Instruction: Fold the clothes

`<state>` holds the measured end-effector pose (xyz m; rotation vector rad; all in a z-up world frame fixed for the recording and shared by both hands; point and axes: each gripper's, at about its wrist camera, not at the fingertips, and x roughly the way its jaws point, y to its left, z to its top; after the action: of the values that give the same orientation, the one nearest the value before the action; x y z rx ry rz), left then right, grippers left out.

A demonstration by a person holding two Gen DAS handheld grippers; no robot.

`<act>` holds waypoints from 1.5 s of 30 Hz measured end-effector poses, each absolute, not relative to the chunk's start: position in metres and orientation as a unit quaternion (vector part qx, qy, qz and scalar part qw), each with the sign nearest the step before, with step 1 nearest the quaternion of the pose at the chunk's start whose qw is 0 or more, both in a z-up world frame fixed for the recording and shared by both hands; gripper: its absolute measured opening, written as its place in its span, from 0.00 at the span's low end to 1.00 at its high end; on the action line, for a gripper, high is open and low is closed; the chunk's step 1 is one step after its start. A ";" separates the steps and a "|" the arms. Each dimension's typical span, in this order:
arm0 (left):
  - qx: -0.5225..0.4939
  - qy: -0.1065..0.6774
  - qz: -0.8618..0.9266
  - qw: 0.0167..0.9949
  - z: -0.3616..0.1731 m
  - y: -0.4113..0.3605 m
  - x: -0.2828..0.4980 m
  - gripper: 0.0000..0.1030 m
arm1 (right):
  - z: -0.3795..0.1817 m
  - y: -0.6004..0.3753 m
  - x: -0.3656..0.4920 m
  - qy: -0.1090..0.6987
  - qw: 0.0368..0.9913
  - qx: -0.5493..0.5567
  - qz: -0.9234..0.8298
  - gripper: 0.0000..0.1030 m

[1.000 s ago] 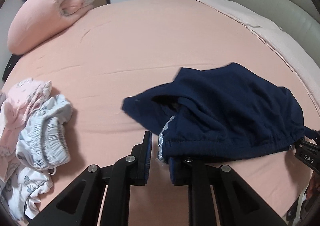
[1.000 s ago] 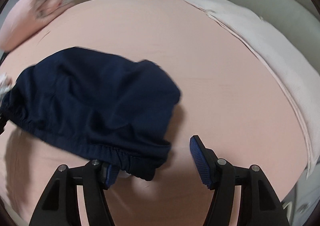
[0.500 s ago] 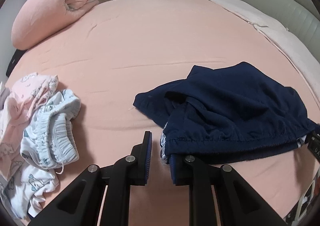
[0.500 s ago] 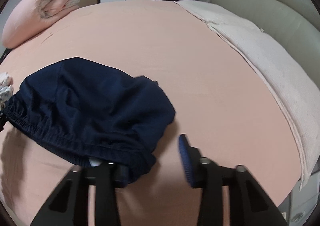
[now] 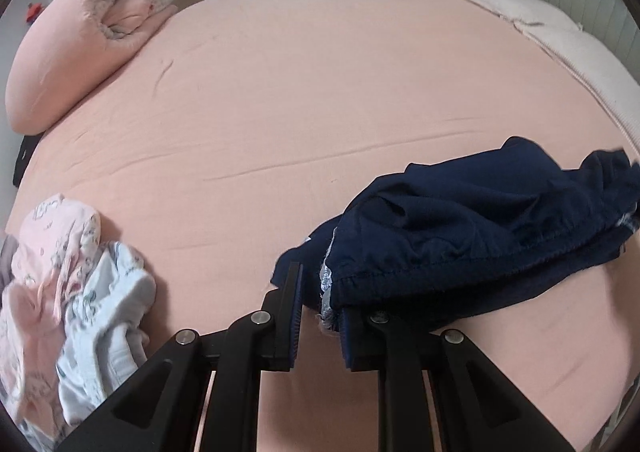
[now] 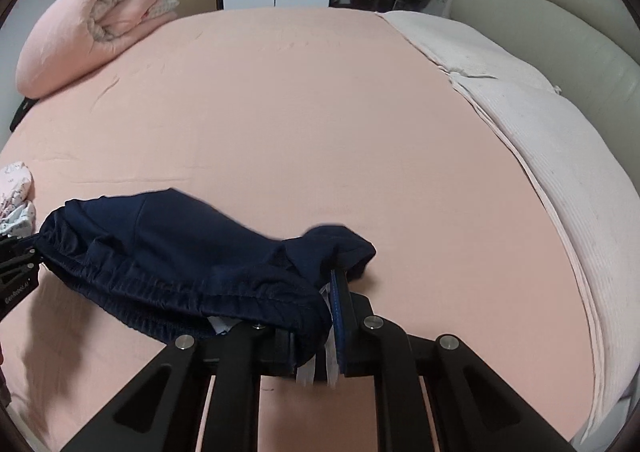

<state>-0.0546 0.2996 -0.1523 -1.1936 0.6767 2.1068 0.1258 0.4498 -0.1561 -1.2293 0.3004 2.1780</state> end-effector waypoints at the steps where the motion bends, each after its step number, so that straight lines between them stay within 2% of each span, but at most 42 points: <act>1: -0.449 0.260 0.798 0.308 -0.151 0.301 -0.054 0.15 | -0.157 0.447 0.122 0.112 0.304 -0.467 0.823 0.11; 14: -0.399 0.275 0.827 0.283 -0.128 0.309 -0.024 0.15 | -0.149 0.442 0.098 0.100 0.304 -0.453 0.832 0.11; 18: -0.392 0.253 0.834 0.297 -0.118 0.288 -0.006 0.15 | -0.156 0.436 0.127 0.161 0.288 -0.452 0.829 0.11; 24: -0.396 0.218 0.835 0.313 -0.105 0.253 0.020 0.15 | -0.174 0.441 0.168 0.205 0.268 -0.457 0.823 0.11; 30: -0.384 0.242 0.836 0.309 -0.119 0.237 0.028 0.14 | -0.188 0.422 0.191 0.210 0.263 -0.469 0.817 0.11; 36: -0.428 0.237 0.815 0.310 -0.148 0.219 0.045 0.15 | -0.197 0.412 0.210 0.225 0.263 -0.484 0.804 0.11; 45: -0.425 0.240 0.815 0.311 -0.155 0.206 0.065 0.14 | -0.198 0.403 0.222 0.226 0.258 -0.491 0.801 0.11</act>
<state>0.0648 0.2062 -0.1549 -1.1230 0.6337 2.1532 0.2225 0.4033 -0.1984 -1.3310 0.6135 2.1706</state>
